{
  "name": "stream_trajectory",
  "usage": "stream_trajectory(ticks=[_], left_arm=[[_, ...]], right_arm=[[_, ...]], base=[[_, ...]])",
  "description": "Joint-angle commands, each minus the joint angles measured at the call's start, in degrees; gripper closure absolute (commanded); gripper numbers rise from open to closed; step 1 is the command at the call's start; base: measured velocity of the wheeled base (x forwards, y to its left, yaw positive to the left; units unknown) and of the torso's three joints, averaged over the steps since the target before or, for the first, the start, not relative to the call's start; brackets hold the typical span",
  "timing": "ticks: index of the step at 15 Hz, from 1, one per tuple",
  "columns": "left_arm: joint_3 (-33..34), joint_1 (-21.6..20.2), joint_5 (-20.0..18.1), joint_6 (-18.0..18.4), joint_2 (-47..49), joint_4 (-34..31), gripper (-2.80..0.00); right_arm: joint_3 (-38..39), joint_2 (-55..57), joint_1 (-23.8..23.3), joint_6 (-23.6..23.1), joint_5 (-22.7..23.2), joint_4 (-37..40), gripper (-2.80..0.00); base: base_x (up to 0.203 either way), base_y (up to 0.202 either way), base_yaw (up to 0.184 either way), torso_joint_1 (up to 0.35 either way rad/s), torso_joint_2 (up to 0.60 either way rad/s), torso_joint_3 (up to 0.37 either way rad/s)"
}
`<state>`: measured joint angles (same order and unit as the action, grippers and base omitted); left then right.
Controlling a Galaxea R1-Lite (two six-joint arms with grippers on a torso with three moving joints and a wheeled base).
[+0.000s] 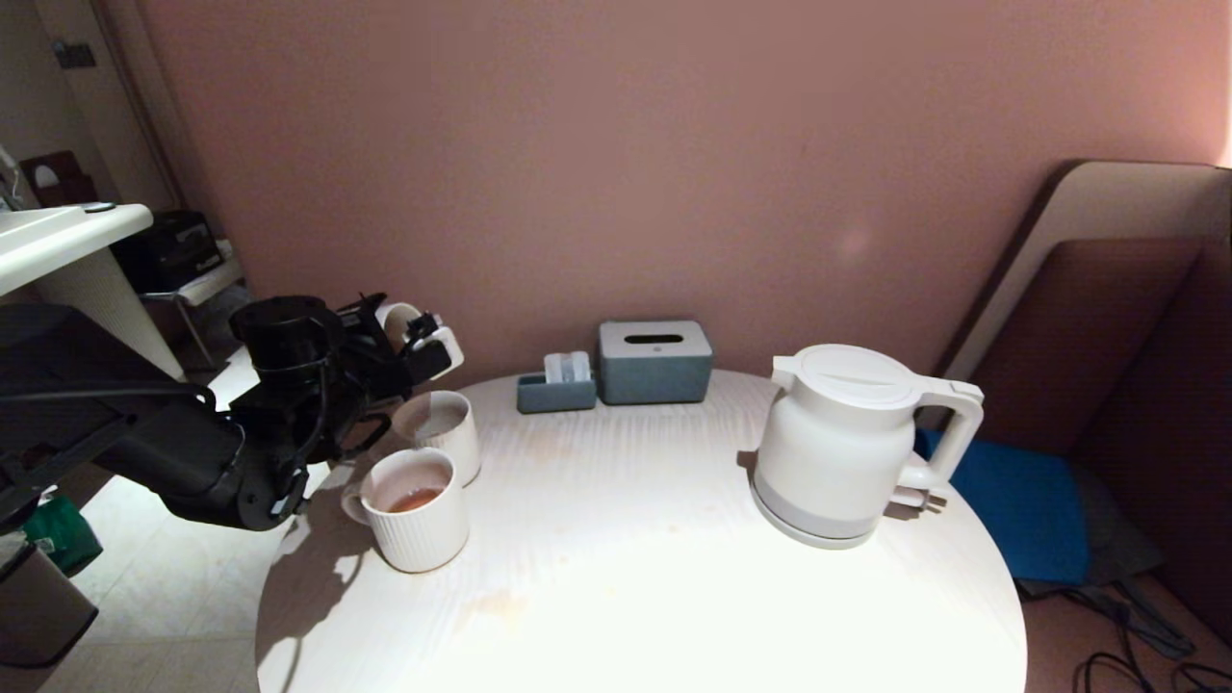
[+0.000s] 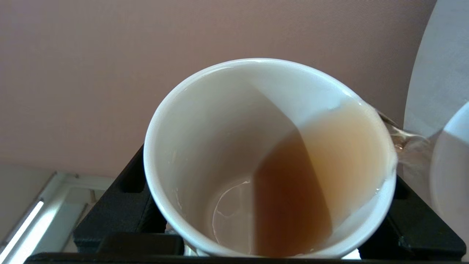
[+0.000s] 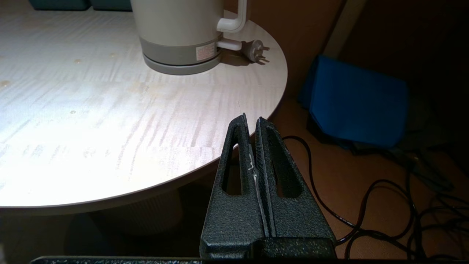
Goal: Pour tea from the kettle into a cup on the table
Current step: Pour water into another cup
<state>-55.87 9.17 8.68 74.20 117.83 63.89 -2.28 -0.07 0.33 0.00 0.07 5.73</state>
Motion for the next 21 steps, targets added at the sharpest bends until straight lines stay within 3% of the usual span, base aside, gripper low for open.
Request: stream_trajectory(ticks=[1, 21], left_arm=[[0.14, 0.96, 0.11, 0.72, -0.37, 0.36, 0.00], [1.48, 2.34, 0.11, 4.78, -1.29, 0.45, 0.00]], right_arm=[[-0.01, 0.07, 0.02, 0.00, 0.01, 0.01, 0.00], [-0.01, 0.07, 0.02, 0.00, 0.01, -0.01, 0.00]], base=[[0.000, 0.000, 0.000, 0.000, 0.00, 0.000], [0.000, 0.000, 0.000, 0.000, 0.00, 0.000]])
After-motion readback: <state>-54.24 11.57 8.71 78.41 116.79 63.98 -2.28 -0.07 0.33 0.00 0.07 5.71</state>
